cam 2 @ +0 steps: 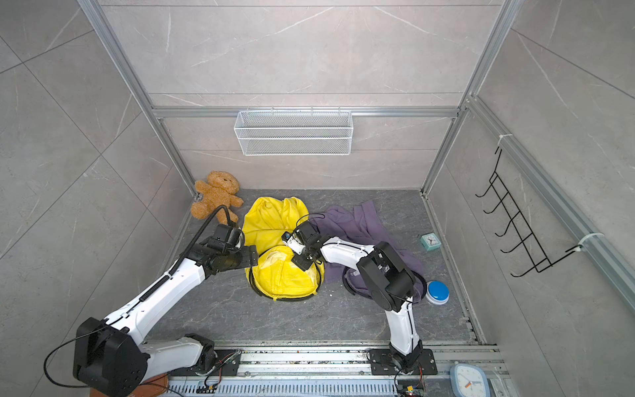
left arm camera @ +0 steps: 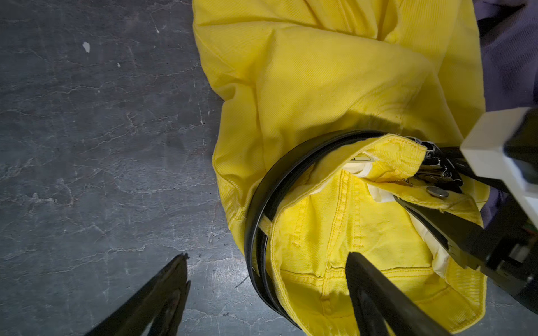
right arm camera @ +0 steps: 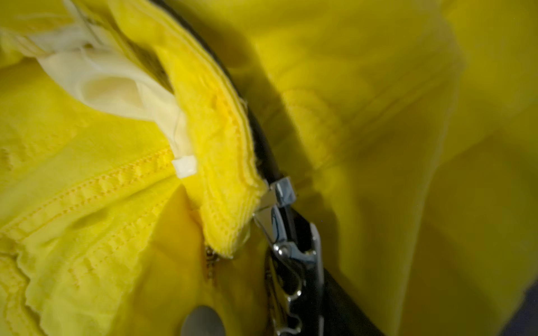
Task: Remove the belt from the trousers
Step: Adjust the trousers at the center of the board.
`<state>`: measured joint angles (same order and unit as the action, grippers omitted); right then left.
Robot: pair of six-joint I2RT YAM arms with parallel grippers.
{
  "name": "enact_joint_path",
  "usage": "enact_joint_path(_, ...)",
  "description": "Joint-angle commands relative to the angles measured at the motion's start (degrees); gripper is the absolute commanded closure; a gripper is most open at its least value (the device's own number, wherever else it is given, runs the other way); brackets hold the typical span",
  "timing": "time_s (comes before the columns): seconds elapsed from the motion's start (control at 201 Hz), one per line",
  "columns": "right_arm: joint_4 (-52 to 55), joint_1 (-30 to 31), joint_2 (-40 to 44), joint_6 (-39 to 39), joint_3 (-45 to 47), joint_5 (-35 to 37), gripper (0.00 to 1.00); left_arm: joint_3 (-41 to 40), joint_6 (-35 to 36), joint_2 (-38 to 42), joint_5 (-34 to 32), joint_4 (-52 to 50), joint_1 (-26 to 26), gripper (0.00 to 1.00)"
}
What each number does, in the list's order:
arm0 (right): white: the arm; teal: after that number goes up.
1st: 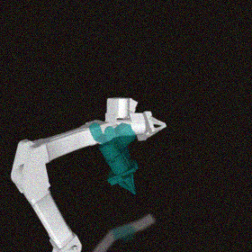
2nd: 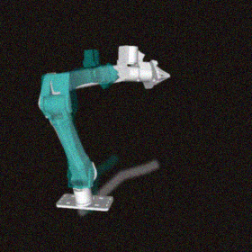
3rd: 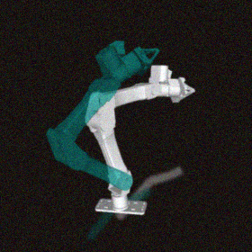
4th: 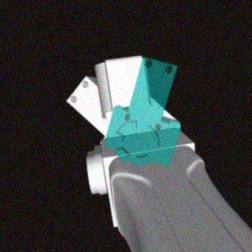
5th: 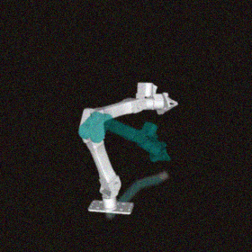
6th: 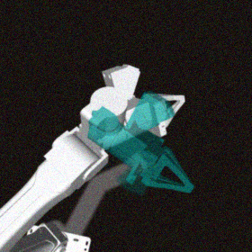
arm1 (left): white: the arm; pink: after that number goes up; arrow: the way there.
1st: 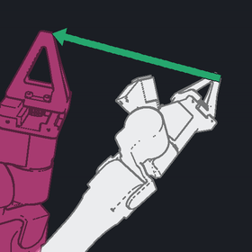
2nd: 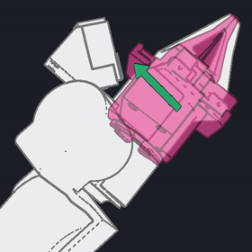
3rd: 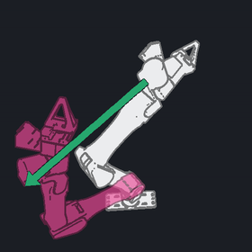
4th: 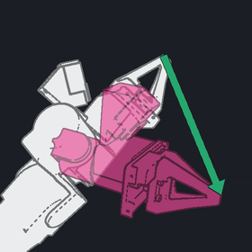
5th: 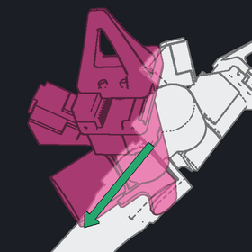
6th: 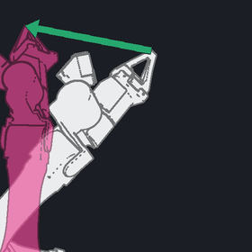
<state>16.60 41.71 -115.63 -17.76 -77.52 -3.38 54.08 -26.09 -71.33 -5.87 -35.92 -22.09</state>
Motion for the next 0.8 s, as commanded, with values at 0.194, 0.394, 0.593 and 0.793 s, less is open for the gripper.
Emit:
enact_joint_path(0.194, -18.55, 1.66, 11.92, -3.6, 13.82, 6.42, 1.0, 4.07, 9.95, -4.61, 10.83, 5.35, -0.18, 0.13)
enact_joint_path(0.394, -40.67, 5.35, 26.23, -17.44, 28.56, 20.53, 1.0, 2.56, 13.47, 5.3, 9.23, 8.79, -0.76, 0.1)
enact_joint_path(0.593, -63.11, 13.62, 28.87, -37.11, 38.55, 39.18, 1.0, 3.81, 11.85, 10.03, 11.81, 5.93, -0.98, 0.09)
enact_joint_path(0.793, -72.51, 17.78, 23.88, -35.29, 42.0, 50.88, 1.0, -1.36, 13.79, 11.3, 2.47, 4.26, -14.87, 0.09)
